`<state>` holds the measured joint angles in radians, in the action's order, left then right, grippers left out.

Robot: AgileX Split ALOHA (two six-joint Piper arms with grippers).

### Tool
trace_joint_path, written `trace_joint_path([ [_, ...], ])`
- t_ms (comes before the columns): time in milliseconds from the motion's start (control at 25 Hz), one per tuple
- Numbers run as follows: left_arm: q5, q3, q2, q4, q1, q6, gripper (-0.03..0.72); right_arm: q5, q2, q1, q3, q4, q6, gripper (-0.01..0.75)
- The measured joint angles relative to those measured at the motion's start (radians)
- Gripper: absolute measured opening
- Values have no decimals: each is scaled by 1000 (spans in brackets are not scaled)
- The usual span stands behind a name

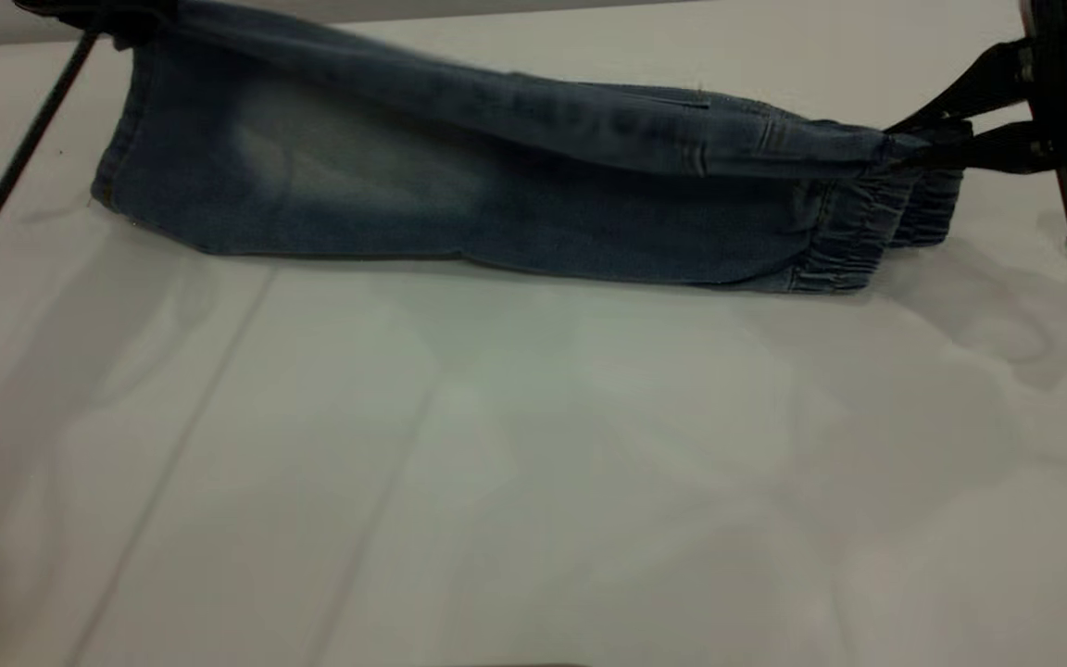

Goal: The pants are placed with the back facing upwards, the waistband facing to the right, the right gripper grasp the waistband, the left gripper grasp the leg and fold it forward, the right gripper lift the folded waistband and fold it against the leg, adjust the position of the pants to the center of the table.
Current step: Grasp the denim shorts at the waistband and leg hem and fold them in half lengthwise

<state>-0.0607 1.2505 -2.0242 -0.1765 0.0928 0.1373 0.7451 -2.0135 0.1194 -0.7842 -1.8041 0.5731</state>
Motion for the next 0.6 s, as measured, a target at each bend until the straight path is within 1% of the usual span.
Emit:
trace_joint_path([
  [200, 2, 5, -35, 0, 0, -14, 44, 20, -61, 1, -88, 0, -1, 41],
  [440, 61, 6, -59, 0, 0, -20, 44, 19, -107, 1, -163, 1, -17, 44],
  [600, 73, 23, -96, 0, 0, -89, 51, 20, -140, 1, -211, 1, -46, 52],
])
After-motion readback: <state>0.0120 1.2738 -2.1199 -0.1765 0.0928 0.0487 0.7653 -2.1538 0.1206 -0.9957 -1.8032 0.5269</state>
